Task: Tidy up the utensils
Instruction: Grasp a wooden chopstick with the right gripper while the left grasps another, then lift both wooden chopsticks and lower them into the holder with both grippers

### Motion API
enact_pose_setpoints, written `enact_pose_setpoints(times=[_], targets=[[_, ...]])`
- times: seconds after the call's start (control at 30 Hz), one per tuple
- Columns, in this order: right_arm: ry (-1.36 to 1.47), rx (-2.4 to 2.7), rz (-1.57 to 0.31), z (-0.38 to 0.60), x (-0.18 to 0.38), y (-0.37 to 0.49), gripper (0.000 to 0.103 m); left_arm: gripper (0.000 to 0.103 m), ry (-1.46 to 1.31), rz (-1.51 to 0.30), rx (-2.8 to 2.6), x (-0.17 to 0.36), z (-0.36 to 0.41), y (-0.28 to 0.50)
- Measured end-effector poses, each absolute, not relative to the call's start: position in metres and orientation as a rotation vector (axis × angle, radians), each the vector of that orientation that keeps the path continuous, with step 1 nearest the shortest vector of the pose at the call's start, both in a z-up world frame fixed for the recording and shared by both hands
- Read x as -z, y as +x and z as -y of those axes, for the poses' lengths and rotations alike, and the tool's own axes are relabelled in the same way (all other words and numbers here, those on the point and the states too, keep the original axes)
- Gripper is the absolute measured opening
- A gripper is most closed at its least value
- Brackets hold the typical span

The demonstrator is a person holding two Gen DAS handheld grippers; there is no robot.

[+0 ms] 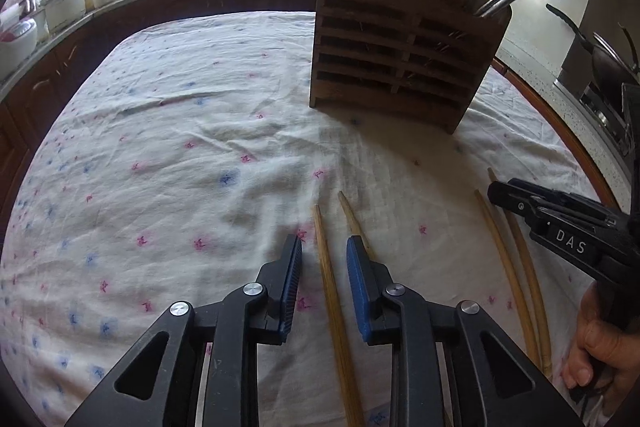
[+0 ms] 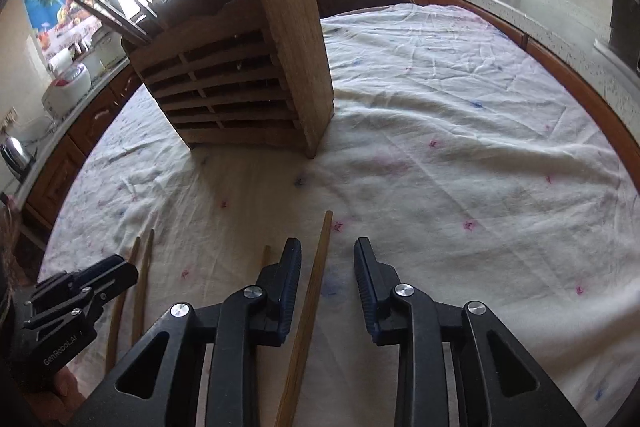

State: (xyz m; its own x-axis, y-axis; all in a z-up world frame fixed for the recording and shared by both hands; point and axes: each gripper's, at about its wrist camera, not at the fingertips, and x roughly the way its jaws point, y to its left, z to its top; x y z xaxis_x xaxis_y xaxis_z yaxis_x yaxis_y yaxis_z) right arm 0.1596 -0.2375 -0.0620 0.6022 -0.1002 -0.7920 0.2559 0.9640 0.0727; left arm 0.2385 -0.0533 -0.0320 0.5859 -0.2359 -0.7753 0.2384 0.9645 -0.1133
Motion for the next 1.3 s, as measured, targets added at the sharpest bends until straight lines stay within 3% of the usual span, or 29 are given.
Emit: enact_pose_setpoints(times=[0.1, 0.23, 0.33, 0.63, 0.97, 1.3], targets=[[0.101, 0.224, -0.915, 0.226, 0.063, 0.164, 0.028, 0.014, 0.033, -0.892, 0.266, 0.033, 0.057, 0.237], [0.073, 0.222, -0.918, 0.223, 0.063, 0.166, 0.009, 0.006, 0.003, -0.898, 0.278, 0.032, 0.052, 0.238], [0.097, 0.211, -0.912, 0.226, 0.062, 0.164, 0.006, 0.004, -0.048, -0.911, 0.295, 0.031, 0.044, 0.238], [0.239, 0.140, -0.822, 0.233, 0.033, 0.132, 0.005, 0.003, -0.191, -0.836, 0.365, -0.005, 0.012, 0.212], [0.287, 0.106, -0.613, 0.237, -0.046, 0.083, 0.005, 0.003, -0.260, -0.634, 0.414, -0.077, -0.027, 0.157], [0.282, 0.102, -0.409, 0.237, -0.115, 0.054, 0.005, 0.003, -0.282, -0.539, 0.426, -0.102, -0.044, 0.126]])
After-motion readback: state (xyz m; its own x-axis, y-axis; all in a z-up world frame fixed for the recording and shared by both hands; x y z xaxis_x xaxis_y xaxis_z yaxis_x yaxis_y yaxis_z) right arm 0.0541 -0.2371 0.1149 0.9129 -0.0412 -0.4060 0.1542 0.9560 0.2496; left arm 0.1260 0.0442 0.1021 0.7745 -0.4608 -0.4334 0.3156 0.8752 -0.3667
